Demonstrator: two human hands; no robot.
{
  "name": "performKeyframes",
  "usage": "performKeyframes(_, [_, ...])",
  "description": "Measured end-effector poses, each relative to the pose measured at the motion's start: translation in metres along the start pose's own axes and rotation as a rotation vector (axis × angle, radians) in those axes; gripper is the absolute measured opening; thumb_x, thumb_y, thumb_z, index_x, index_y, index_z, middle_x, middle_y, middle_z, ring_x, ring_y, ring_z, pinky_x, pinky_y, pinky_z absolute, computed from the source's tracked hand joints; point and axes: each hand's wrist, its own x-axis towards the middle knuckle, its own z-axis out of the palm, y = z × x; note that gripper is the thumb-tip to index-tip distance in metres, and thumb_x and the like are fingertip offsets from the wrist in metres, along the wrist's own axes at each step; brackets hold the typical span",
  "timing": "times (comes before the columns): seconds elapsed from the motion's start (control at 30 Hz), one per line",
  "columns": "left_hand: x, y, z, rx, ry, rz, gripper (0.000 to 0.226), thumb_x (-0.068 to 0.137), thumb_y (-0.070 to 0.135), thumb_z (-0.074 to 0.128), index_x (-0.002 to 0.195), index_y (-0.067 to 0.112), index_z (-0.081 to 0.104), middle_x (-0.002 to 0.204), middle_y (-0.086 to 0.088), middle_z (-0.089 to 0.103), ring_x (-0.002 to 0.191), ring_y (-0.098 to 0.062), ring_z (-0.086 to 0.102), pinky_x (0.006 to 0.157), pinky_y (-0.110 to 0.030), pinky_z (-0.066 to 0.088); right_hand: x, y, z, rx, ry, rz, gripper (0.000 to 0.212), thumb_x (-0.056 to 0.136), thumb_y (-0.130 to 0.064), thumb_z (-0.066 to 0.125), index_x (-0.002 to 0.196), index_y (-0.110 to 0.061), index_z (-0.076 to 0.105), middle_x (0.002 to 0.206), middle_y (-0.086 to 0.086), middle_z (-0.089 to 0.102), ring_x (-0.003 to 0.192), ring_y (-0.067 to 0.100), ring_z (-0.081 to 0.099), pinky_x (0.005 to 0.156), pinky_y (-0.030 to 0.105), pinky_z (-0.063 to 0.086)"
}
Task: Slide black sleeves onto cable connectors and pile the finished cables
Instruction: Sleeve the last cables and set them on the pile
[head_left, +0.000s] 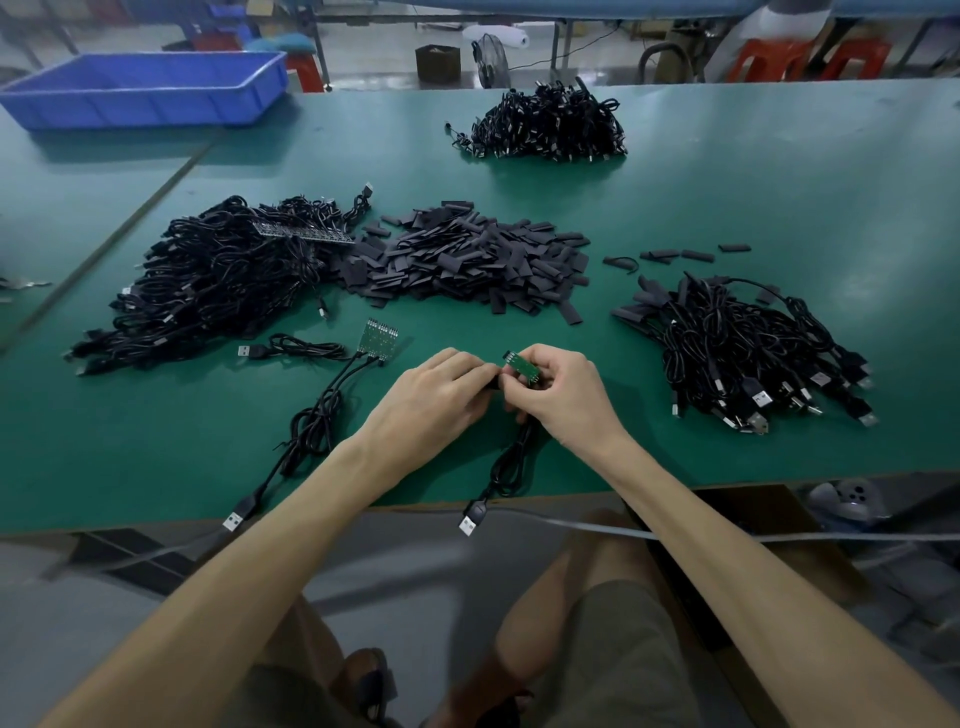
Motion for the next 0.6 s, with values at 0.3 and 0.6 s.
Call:
performKeyframes(0.3, [0.0012, 0.0045, -0.0016, -0.011, 0.004, -0.057, 0.023, 0.085, 0.000, 0.074, 0.107, -0.004, 0.072, 0.093, -0.015, 0.072, 0.081, -0.035, 0.066, 0.069, -0.046, 0.058, -0.0007, -0.0017, -0.0018, 0.034, -0.009, 0.009, 0.006, 0.092, -0.016, 0.073, 0.089, -0.011, 0.073, 0.068, 0.000, 0.075, 0.055, 0.014, 0.068, 0.061, 0.032, 0.057])
performKeyframes(0.6, [0.0001, -0.0010, 0.0002, -0.143, 0.008, -0.128, 0.024, 0.087, 0.004, 0.072, 0.111, 0.003, 0.072, 0.095, -0.008, 0.072, 0.086, -0.029, 0.065, 0.075, -0.047, 0.056, 0.0007, 0.0024, -0.0020, 0.103, -0.034, 0.014, 0.009, 0.094, -0.018, 0.073, 0.091, -0.010, 0.073, 0.068, 0.001, 0.075, 0.053, 0.014, 0.066, 0.062, 0.026, 0.055])
